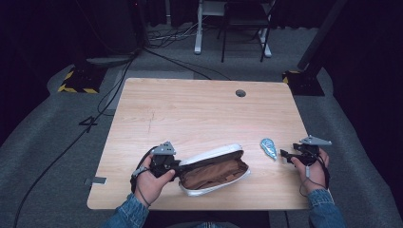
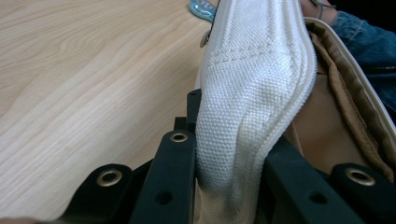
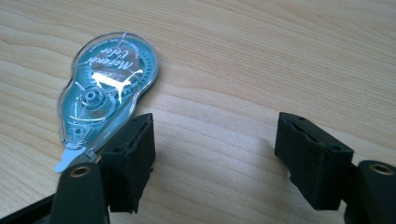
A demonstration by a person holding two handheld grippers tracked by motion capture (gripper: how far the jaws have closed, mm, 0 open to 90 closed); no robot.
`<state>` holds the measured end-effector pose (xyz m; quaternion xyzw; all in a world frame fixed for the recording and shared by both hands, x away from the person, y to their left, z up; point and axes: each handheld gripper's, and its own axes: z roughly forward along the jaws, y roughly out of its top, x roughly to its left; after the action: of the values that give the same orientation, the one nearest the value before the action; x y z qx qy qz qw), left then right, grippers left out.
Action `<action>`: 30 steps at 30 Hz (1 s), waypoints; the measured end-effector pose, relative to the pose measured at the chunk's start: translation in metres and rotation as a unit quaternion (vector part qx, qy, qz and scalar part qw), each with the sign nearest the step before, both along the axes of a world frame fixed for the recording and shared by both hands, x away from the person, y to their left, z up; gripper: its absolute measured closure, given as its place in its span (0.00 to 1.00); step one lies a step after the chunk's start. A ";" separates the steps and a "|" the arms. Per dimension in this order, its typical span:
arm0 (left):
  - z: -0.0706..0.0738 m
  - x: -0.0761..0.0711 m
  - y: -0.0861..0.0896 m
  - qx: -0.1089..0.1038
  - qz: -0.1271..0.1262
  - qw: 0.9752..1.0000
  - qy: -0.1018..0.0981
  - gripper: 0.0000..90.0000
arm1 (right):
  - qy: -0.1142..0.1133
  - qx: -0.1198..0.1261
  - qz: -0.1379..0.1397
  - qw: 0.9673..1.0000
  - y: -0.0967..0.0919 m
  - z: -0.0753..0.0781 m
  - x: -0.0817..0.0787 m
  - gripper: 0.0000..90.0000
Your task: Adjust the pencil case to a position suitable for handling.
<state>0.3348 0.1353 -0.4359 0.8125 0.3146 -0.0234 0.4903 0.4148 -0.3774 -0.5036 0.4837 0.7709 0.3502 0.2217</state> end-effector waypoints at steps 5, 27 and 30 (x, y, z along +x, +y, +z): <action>-0.001 -0.004 -0.010 -0.003 -0.016 1.000 0.003 0.92 | 0.000 0.000 0.000 1.000 0.000 0.000 0.000 0.33; -0.013 -0.017 -0.043 -0.007 -0.083 0.996 0.029 0.92 | 0.001 0.000 0.000 1.000 0.000 0.000 0.000 0.32; -0.017 -0.015 -0.043 -0.001 -0.080 0.996 0.033 0.92 | 0.000 0.000 -0.001 1.000 0.000 0.000 0.000 0.33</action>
<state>0.3195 0.0919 -0.4531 0.8333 0.2646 -0.0897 0.4770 0.4146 -0.3773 -0.5035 0.4844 0.7706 0.3500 0.2214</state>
